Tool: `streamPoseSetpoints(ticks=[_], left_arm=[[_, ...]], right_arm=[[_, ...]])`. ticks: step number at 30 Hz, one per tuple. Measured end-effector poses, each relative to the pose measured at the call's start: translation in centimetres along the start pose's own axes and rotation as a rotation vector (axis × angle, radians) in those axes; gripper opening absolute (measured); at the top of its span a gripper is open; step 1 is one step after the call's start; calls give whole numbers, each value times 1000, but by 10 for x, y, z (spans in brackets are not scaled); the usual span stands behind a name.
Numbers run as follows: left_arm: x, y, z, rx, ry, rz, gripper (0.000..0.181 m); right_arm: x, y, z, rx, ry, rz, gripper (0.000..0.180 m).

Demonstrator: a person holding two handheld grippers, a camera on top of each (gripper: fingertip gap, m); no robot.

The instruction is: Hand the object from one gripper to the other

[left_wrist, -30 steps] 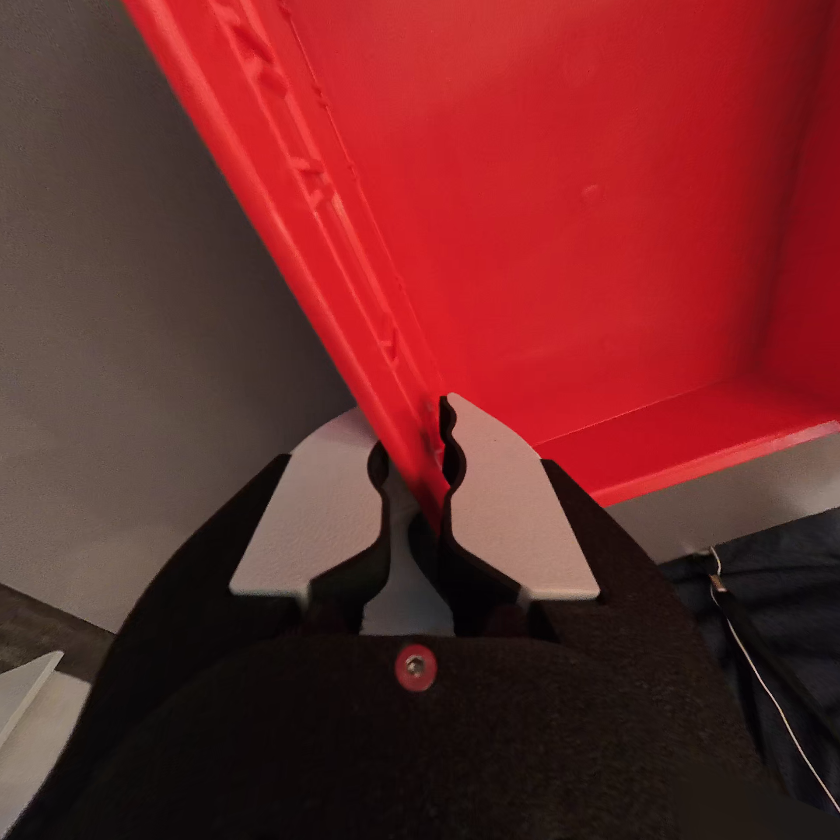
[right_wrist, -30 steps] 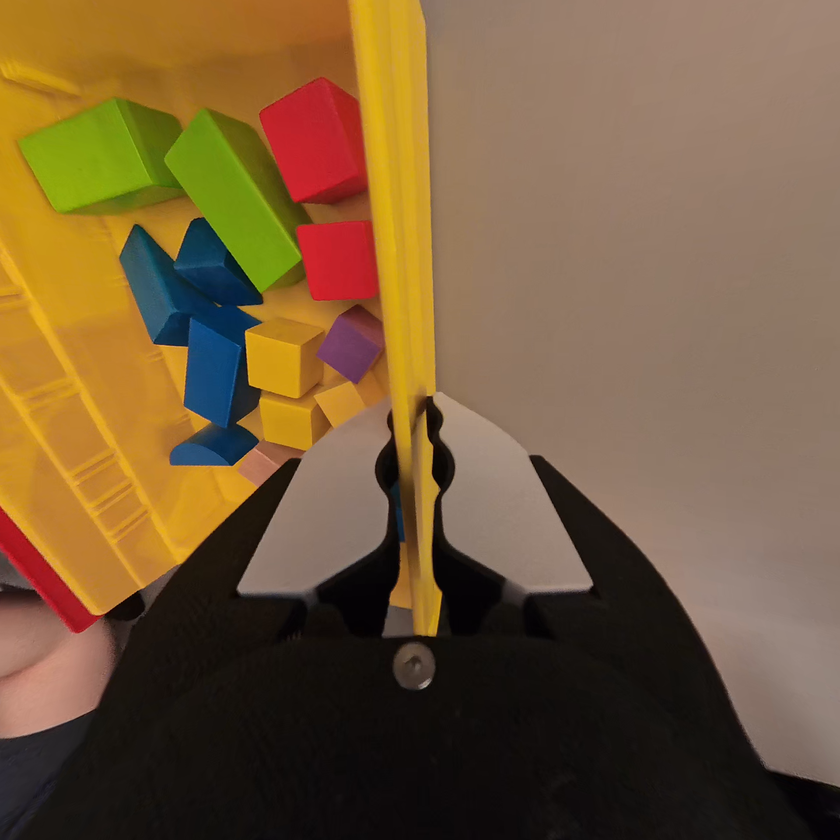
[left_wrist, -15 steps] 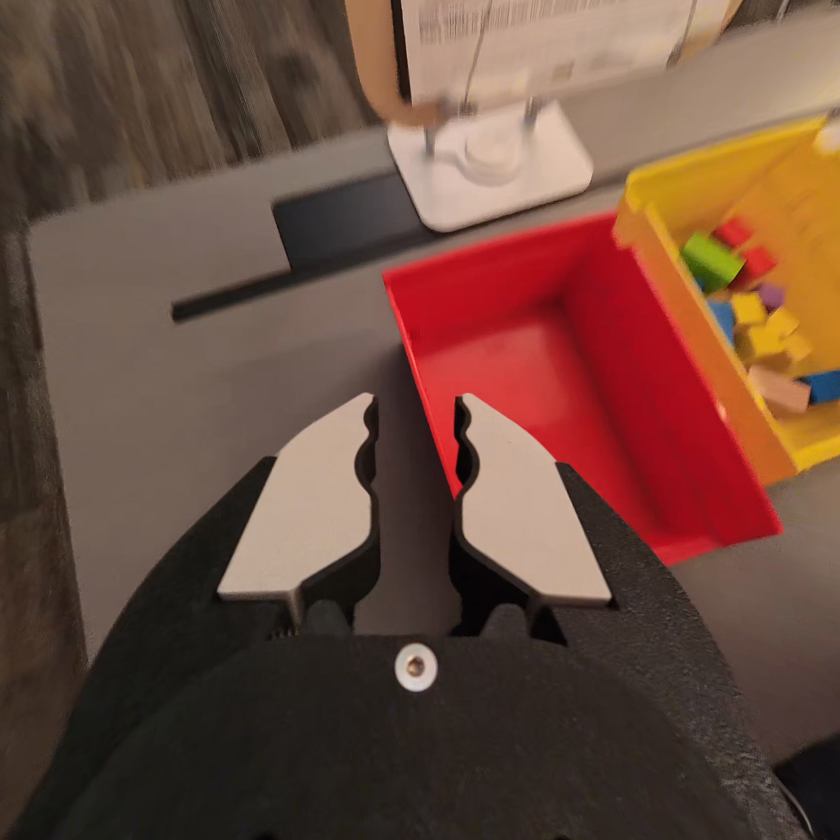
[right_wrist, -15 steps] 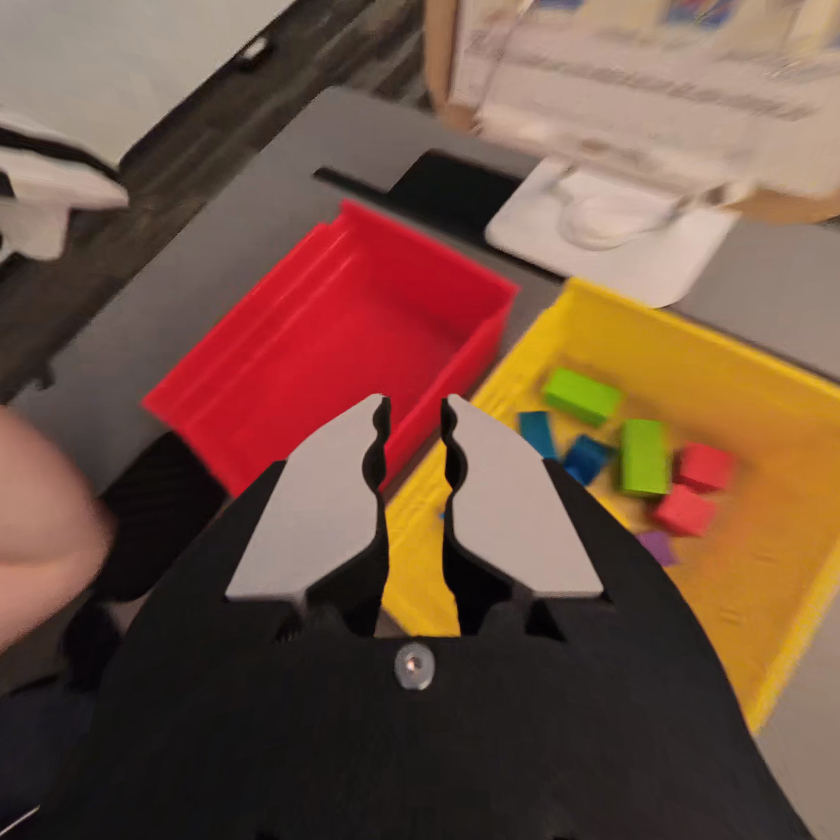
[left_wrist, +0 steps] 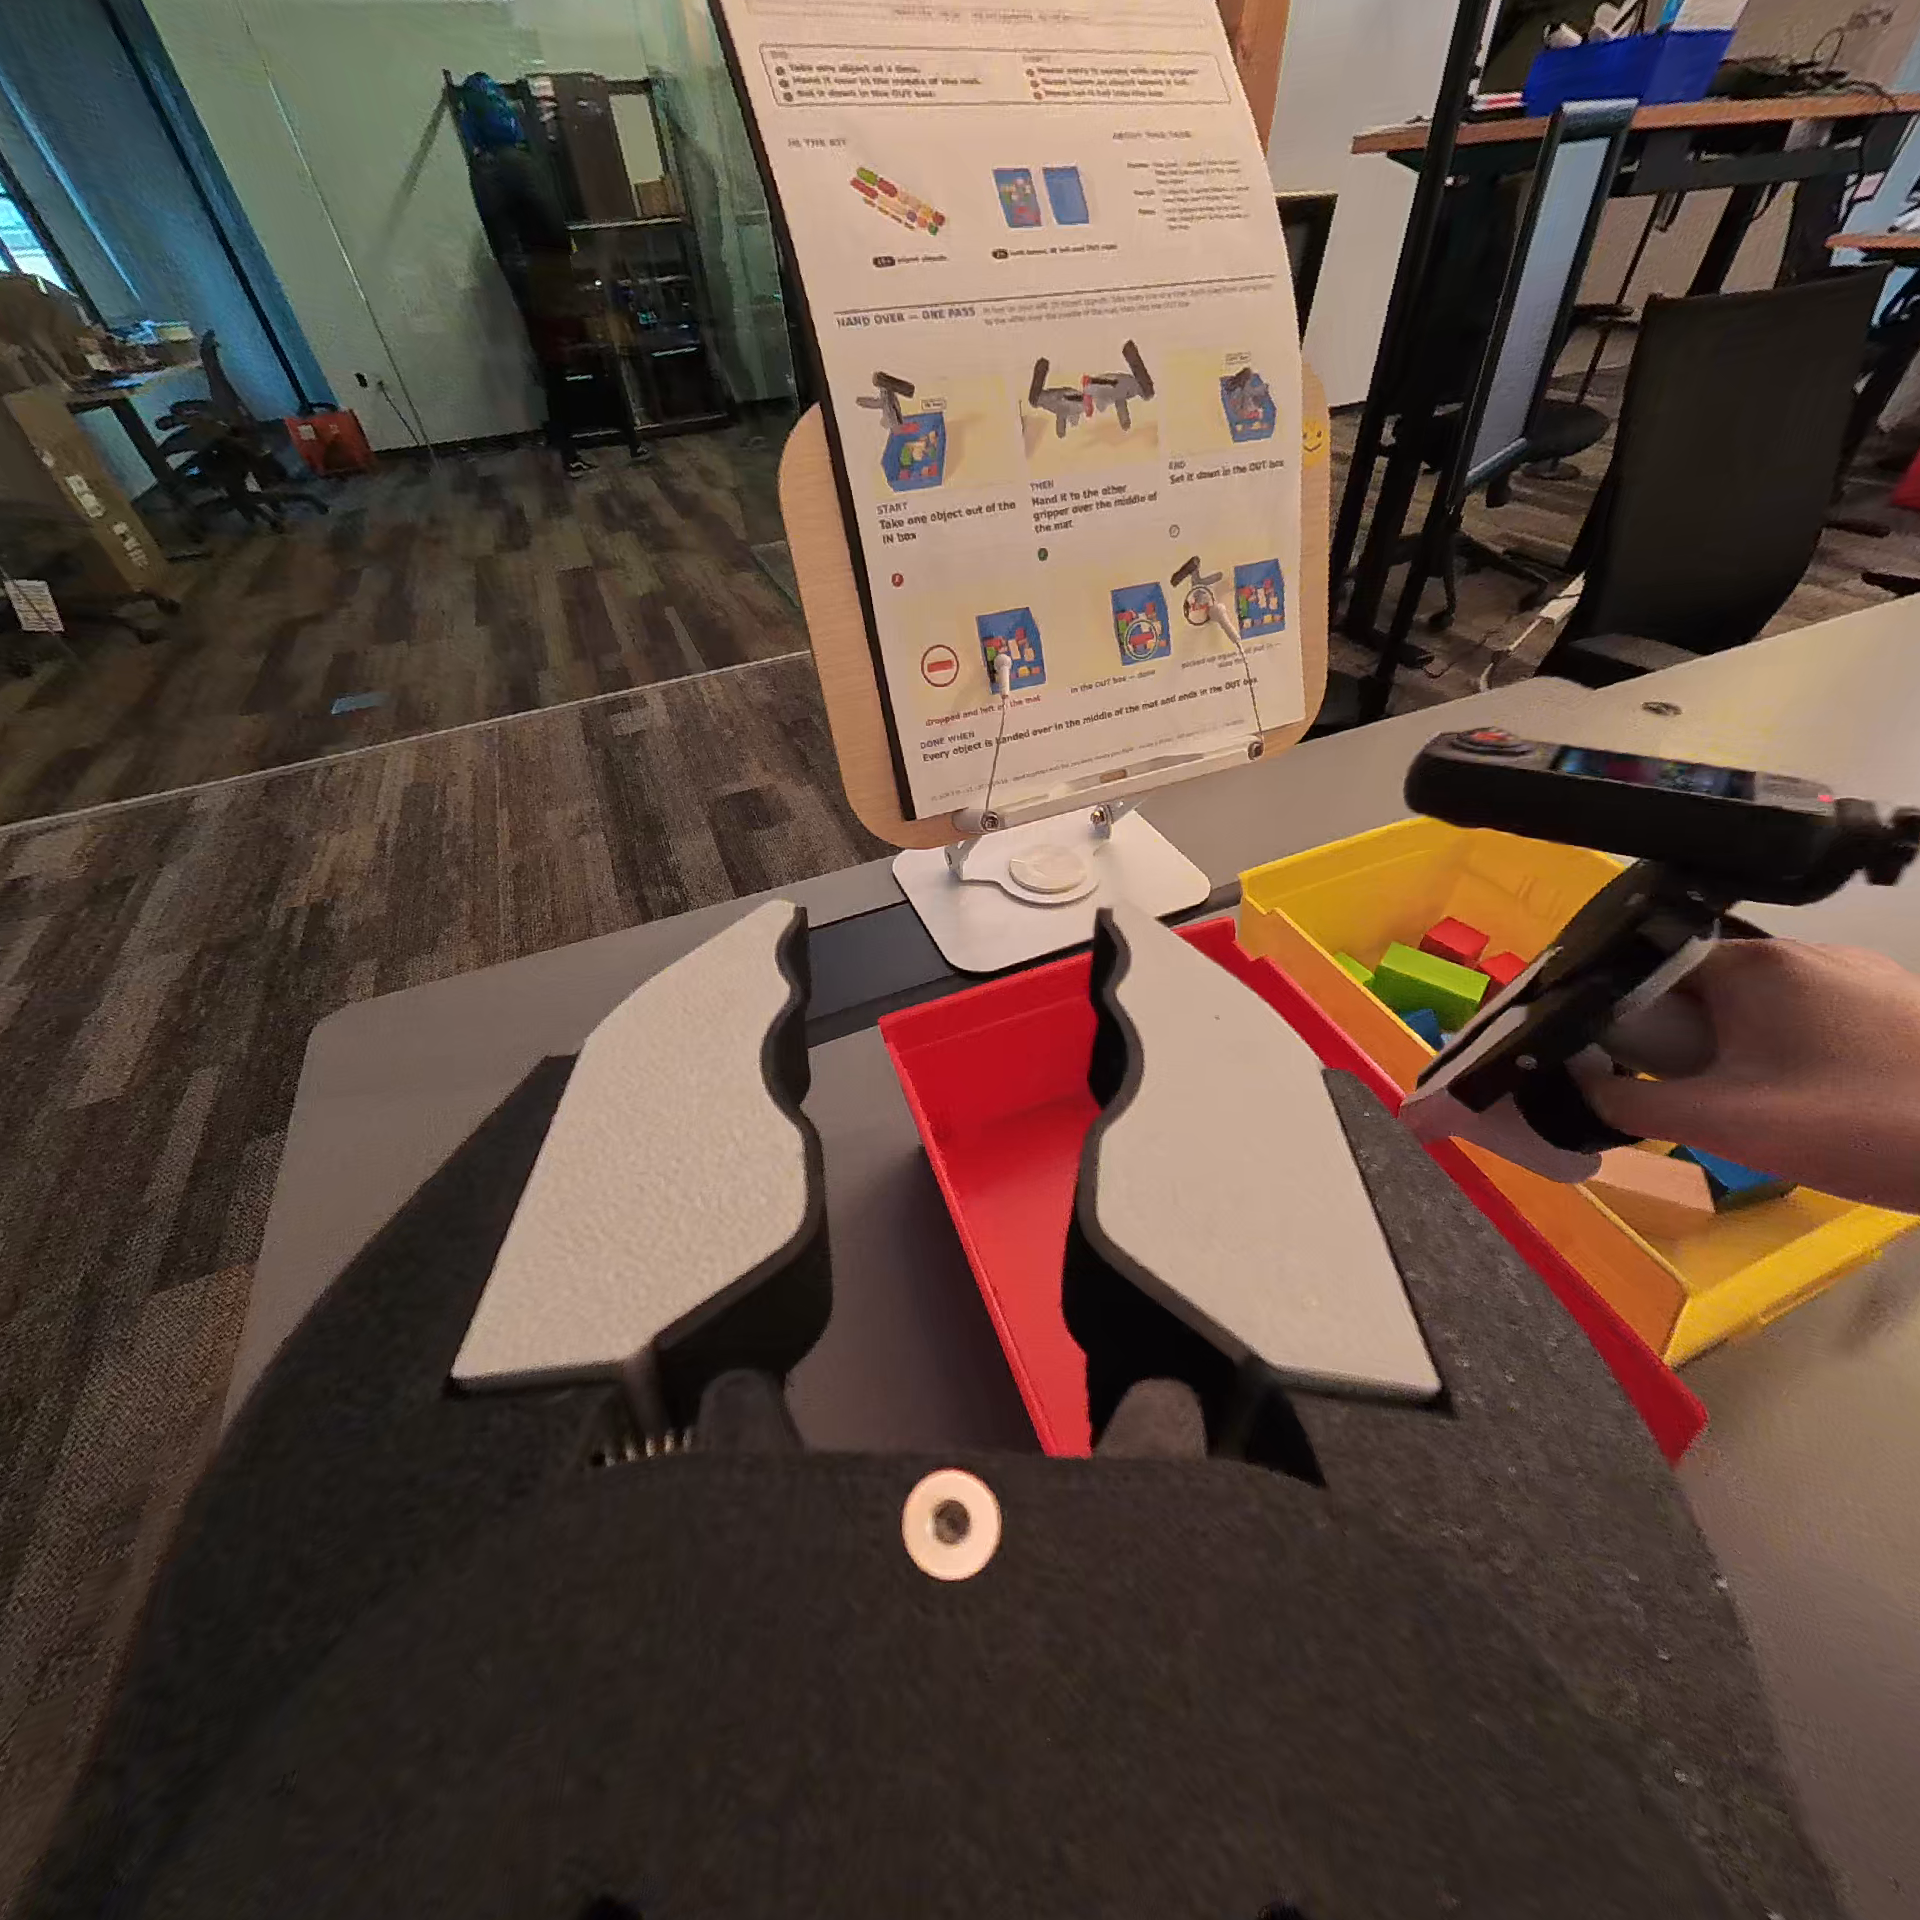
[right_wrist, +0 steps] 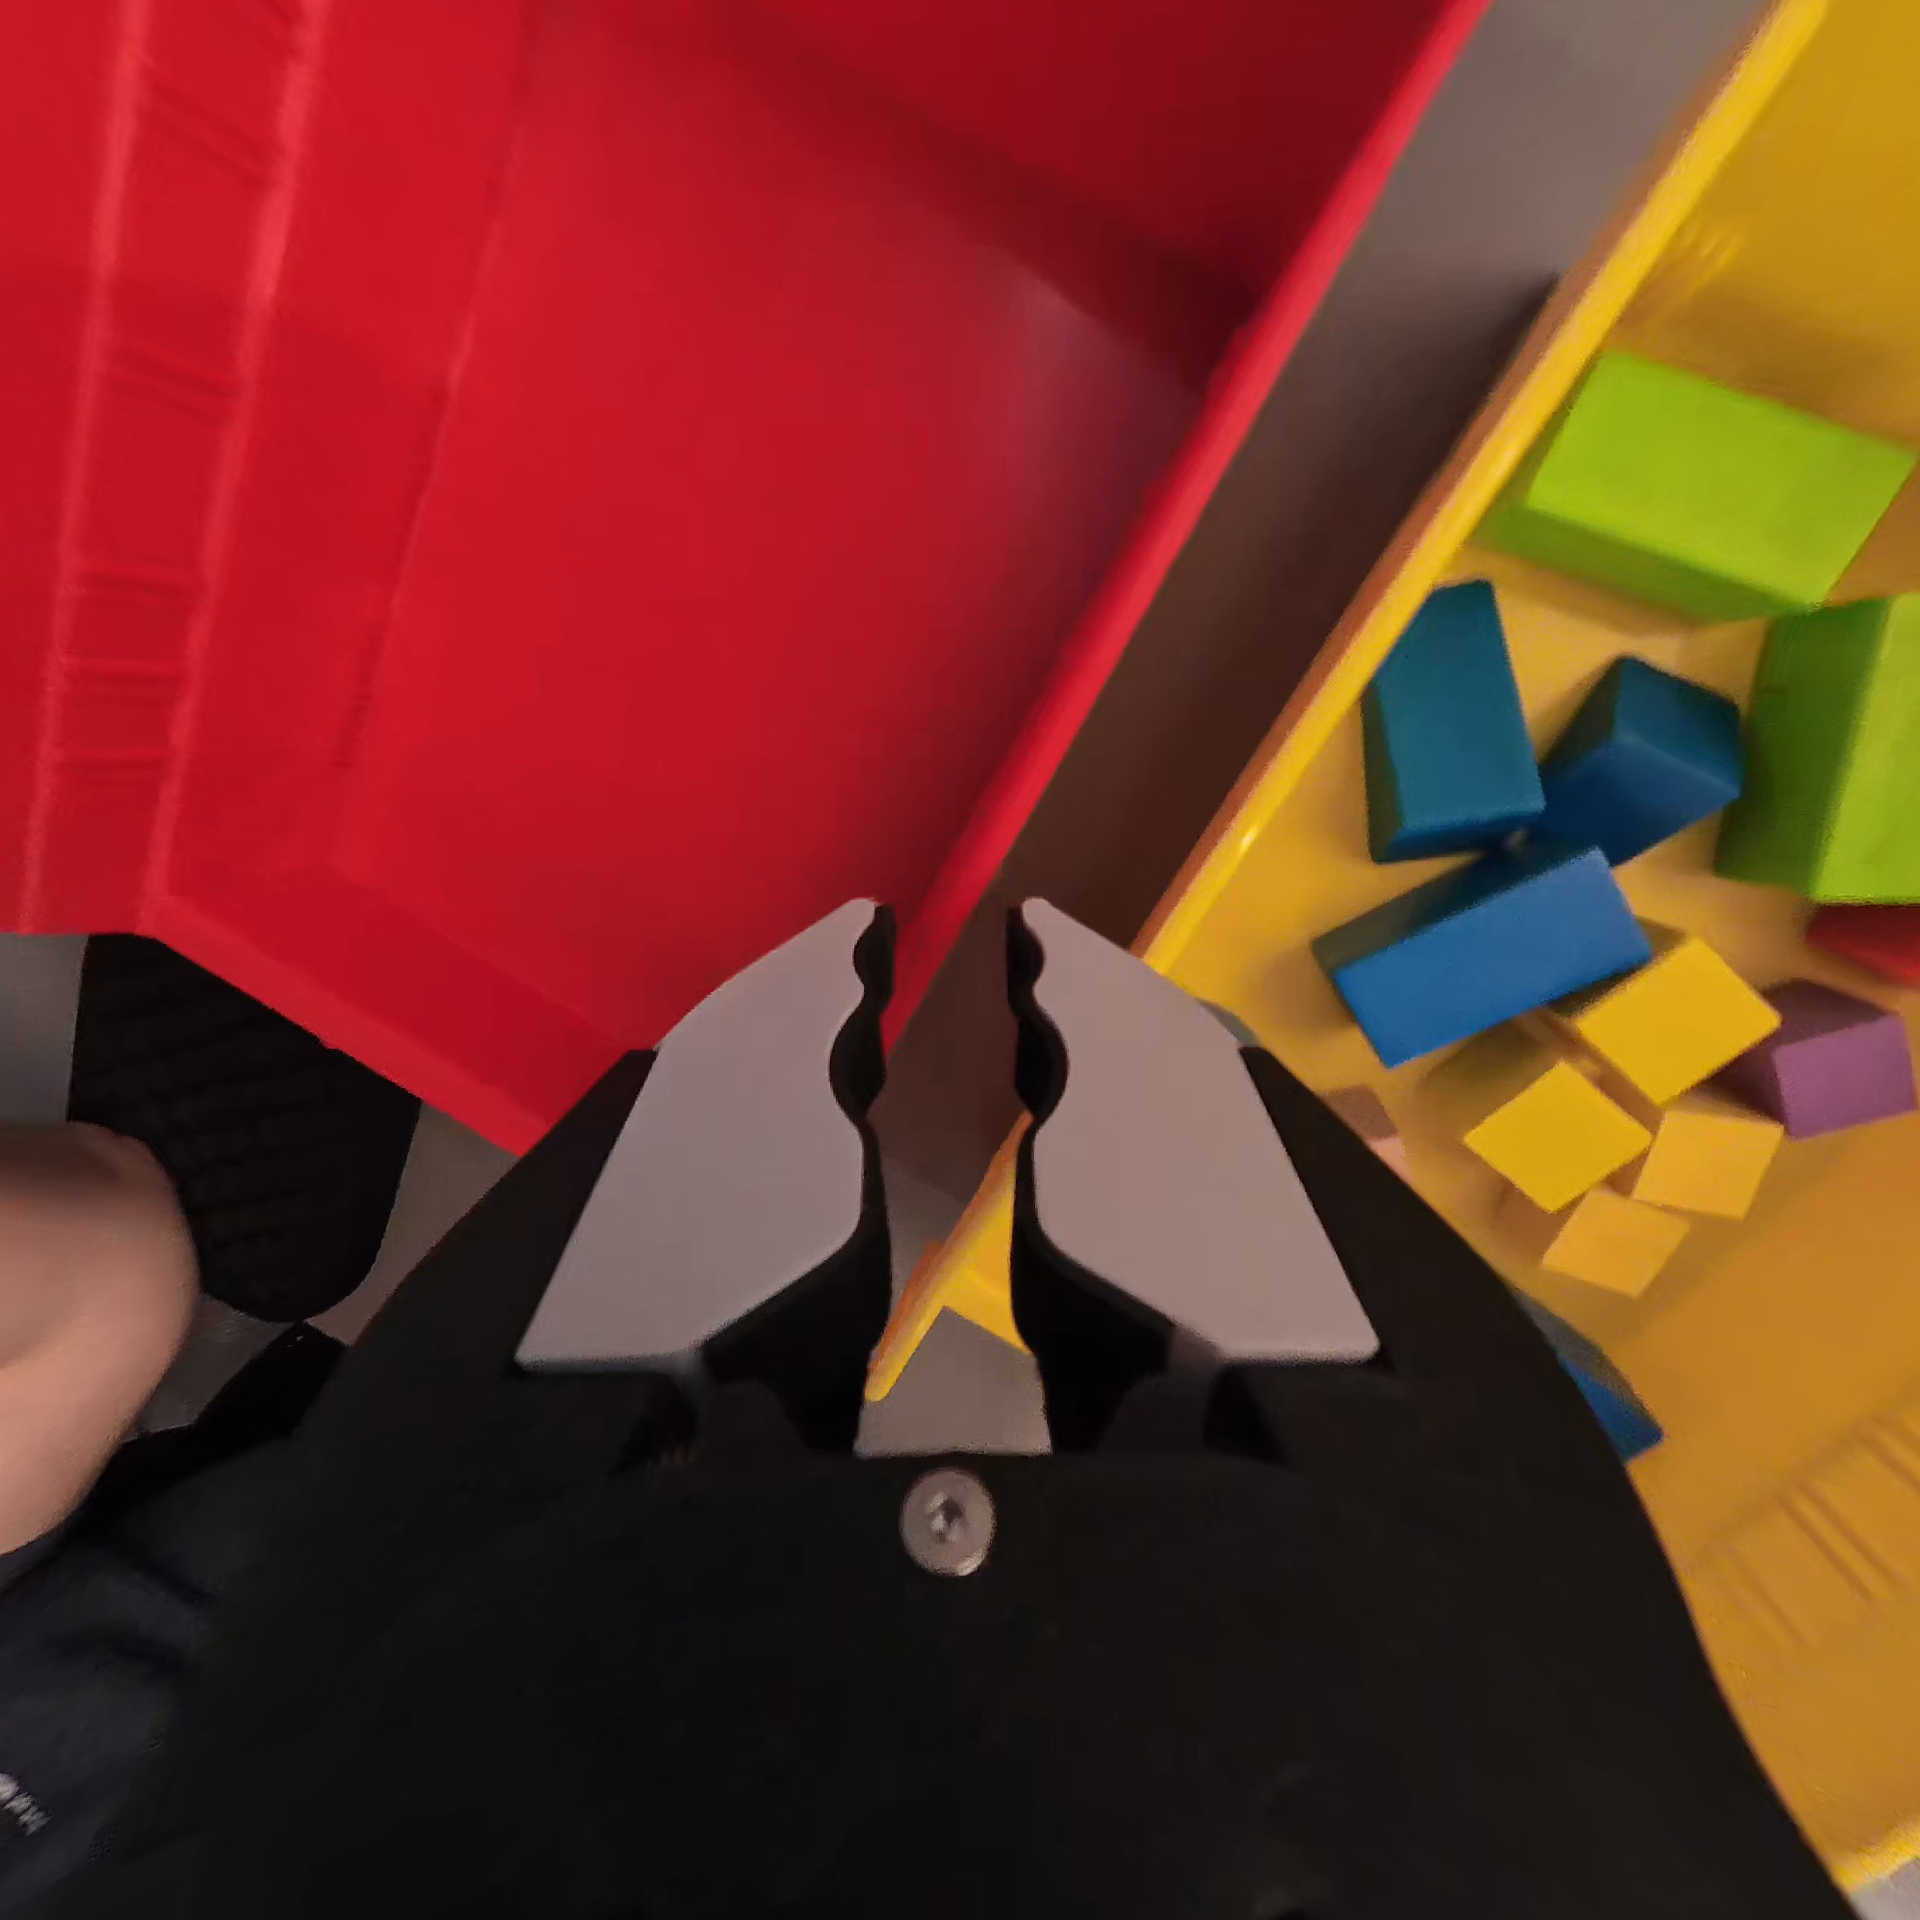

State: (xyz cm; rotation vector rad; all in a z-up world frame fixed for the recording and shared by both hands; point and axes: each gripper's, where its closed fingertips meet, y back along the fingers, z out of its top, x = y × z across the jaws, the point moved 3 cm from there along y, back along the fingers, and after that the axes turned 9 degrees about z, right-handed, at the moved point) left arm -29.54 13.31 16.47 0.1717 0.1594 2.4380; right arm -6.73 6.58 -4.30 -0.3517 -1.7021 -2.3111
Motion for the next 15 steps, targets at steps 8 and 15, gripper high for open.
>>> streamPoseSetpoints(ticks=[8, 15], left_arm=[[-8, 2, -2, 29, -22, -30, 51], [-10, 5, -5, 54, -40, -26, 50]], right_arm=[[2, -19, 7, 75, -124, -44, 22], [-3, -29, 16, 157, -183, -239, 15]])
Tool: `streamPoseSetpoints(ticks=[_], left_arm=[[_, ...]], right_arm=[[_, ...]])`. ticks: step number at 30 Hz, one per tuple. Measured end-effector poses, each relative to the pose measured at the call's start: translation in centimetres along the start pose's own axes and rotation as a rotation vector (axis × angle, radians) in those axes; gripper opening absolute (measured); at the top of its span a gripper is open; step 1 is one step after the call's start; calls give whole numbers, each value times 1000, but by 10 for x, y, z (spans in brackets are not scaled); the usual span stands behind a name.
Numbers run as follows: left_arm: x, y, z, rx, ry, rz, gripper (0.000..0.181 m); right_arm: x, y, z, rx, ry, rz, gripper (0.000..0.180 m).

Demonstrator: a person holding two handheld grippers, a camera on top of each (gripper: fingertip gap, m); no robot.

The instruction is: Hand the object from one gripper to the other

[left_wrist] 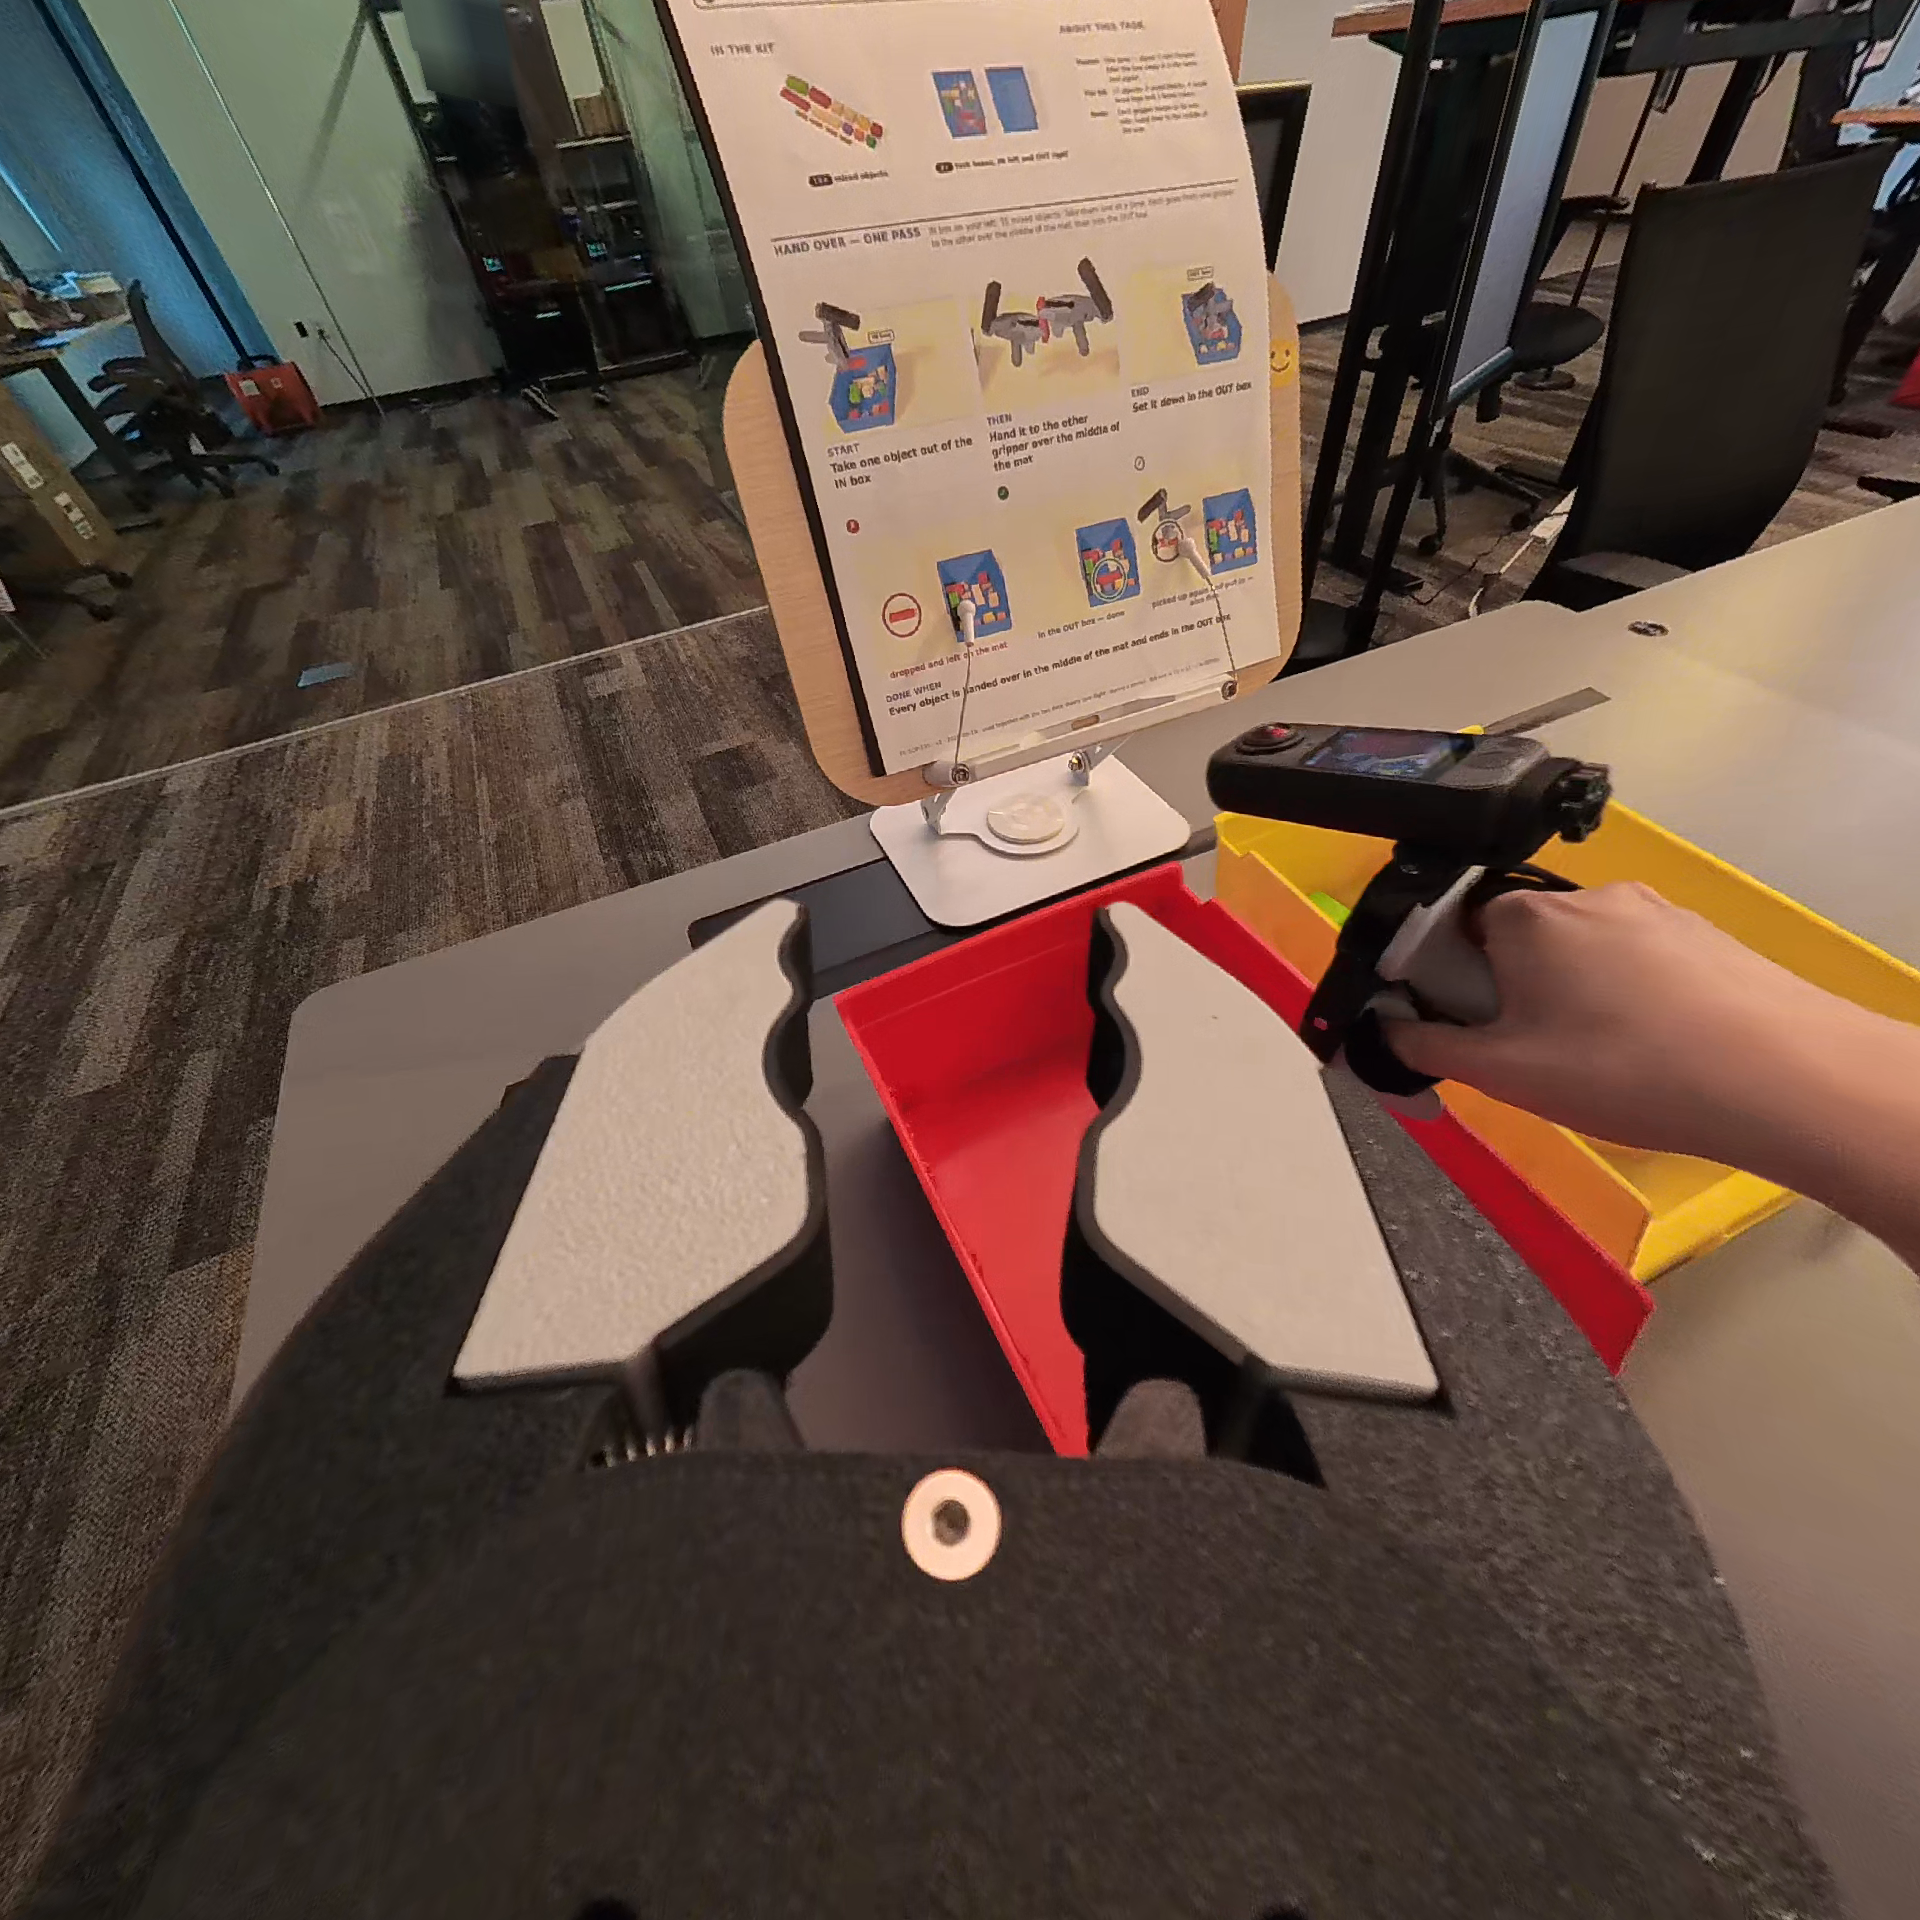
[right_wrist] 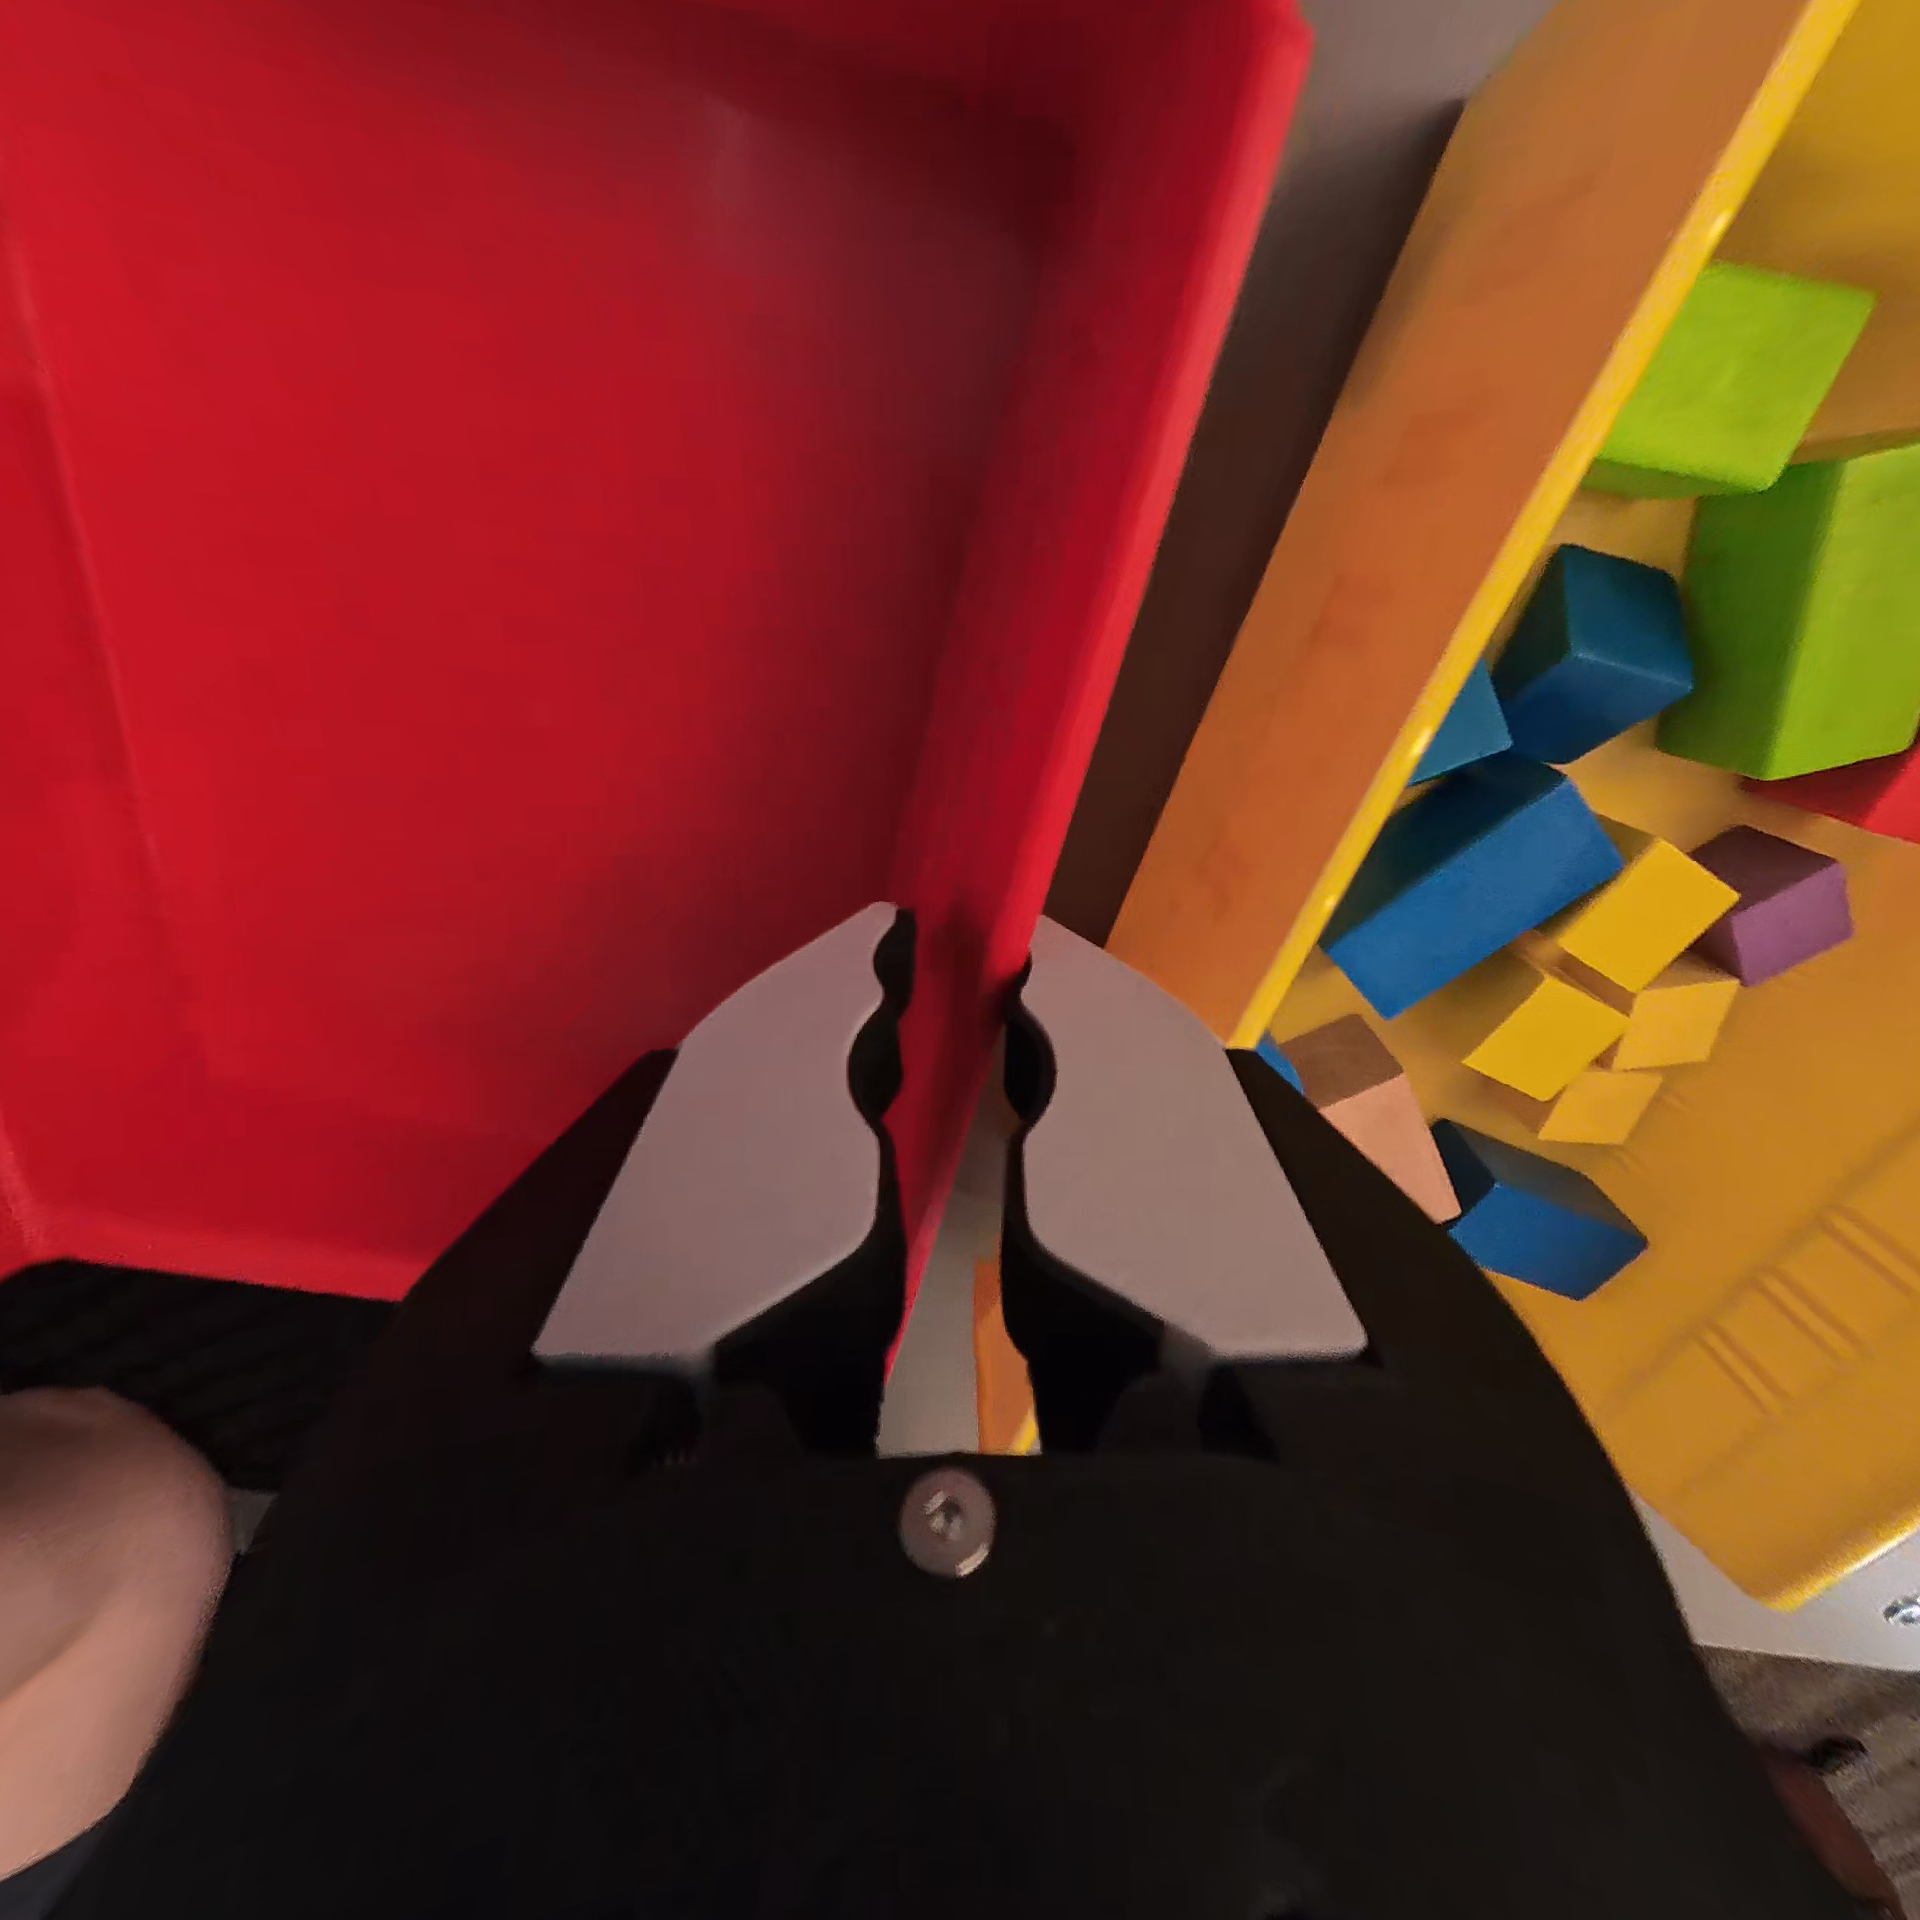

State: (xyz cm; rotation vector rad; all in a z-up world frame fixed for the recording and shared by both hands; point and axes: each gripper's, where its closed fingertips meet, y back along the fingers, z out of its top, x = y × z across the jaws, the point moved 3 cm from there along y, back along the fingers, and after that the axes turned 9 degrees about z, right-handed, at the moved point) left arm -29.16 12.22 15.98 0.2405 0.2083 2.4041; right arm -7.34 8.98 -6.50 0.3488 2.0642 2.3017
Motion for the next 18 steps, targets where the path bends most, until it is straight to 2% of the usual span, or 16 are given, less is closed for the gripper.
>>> streamPoseSetpoints(ticks=[10, 13, 18], left_arm=[[0, 3, -2, 6, -9, -9, 49], [2, 3, -2, 8, -7, -7, 49], [3, 2, -3, 12, -7, -6, 49]], right_arm=[[-1, -12, 13, -12, -27, 31, 11], [0, -33, 4, 87, -59, 96, 11], [-3, -38, 5, 111, -29, 28, 19]])
